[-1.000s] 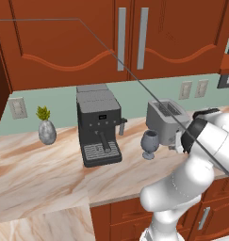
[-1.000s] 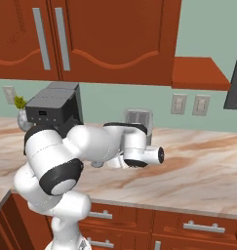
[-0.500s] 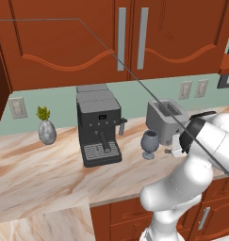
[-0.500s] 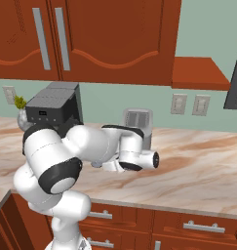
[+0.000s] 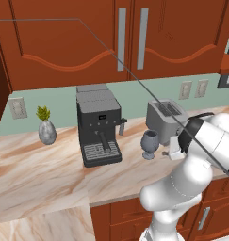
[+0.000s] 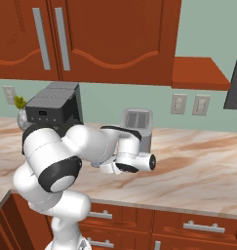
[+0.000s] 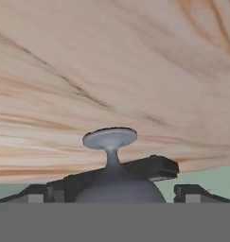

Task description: Retrieve the wine glasses from the counter and place one next to each plate.

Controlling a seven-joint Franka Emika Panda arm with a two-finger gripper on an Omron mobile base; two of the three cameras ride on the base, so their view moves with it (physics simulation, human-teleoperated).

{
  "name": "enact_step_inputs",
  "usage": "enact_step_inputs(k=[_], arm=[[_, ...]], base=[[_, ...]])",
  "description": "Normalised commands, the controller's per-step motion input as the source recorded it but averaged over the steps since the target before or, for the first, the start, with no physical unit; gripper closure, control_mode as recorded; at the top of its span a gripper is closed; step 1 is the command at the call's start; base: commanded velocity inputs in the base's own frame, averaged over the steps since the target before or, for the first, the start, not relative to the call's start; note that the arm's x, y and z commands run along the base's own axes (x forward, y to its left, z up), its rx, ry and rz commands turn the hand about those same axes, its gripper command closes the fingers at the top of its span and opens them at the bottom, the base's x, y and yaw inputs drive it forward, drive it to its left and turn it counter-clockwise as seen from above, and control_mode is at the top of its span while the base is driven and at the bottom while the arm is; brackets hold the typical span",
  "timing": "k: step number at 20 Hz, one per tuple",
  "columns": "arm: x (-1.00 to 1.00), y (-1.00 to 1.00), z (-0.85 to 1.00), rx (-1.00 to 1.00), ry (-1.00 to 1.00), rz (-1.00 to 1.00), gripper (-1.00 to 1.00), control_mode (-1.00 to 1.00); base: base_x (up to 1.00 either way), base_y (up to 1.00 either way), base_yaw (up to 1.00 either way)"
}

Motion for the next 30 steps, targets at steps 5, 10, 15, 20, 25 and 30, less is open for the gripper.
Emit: enact_step_inputs(k=[5,10,15,20,25,30], arm=[[0.0,0.14,0.0,0.0,0.0,0.0,-1.0,-1.0],[-0.08,0.18,0.0,0.0,0.0,0.0,-1.0,-1.0],[-0.06,0.21,0.0,0.0,0.0,0.0,-1.0,-1.0],[0.0,0.21,-0.02,0.0,0.0,0.0,-1.0,-1.0],[0.0,0.2,-0.12,0.0,0.04,0.0,-1.0,-1.0],[0.0,0.01,-0.26,0.0,0.13,-0.01,-1.0,-1.0]], base=[[0.0,0.0,0.0],[0.0,0.0,0.0],[0.0,0.0,0.0],[0.0,0.0,0.0],[0.0,0.0,0.0],[0.0,0.0,0.0]])
